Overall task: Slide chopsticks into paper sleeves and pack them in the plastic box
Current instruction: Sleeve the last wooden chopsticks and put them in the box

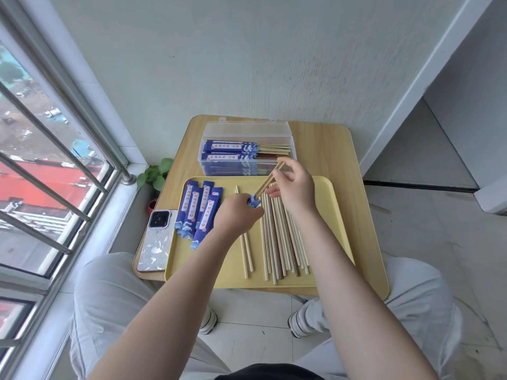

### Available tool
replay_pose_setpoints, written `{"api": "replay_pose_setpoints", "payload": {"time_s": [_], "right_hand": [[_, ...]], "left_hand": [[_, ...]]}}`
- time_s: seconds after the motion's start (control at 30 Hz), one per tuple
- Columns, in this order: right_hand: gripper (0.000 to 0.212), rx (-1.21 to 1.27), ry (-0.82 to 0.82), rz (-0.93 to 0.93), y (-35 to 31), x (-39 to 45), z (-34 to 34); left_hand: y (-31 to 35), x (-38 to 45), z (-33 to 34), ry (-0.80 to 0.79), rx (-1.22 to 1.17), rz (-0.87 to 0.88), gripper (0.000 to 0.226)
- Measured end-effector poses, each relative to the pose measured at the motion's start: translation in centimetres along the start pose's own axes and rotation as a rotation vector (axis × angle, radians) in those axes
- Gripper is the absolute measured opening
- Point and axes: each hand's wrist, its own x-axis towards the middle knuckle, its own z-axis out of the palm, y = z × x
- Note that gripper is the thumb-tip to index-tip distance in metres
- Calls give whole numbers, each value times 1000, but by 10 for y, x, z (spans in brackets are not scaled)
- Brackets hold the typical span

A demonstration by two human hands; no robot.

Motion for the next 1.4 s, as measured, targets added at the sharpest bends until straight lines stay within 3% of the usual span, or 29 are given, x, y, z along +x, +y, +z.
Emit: {"api": "replay_pose_setpoints", "payload": {"time_s": [0.2, 0.3, 0.4, 0.47, 0.57, 0.73, 0.87, 1.17, 1.3, 1.4], "right_hand": [[10, 146, 70, 97, -12, 23, -3], [11, 245, 145, 153, -16, 42, -2], [15, 358, 264, 224, -14, 72, -3], [17, 426, 352, 270, -11, 90, -4], [16, 493, 411, 317, -6, 108, 1], [13, 465, 375, 380, 3, 122, 24], [14, 238, 291, 402, 9, 128, 28], [28, -250, 189, 205, 10, 133, 19], [35, -604, 194, -9, 7, 129, 16], [33, -856, 99, -150, 13, 124, 18]], "left_hand": [[12, 26, -17, 16, 170, 39, 28], [20, 42, -31, 161, 317, 164, 27], [18, 72, -42, 305, 344, 326, 67], [15, 85, -48, 367, 324, 372, 72], [8, 101, -46, 346, 344, 325, 69], [-7, 115, -35, 207, 438, 246, 74], [-11, 118, -35, 221, 504, 198, 73], [-13, 124, -30, 236, 570, 148, 73], [-15, 126, -32, 220, 618, 154, 70], [-18, 129, -30, 215, 660, 149, 77]]}}
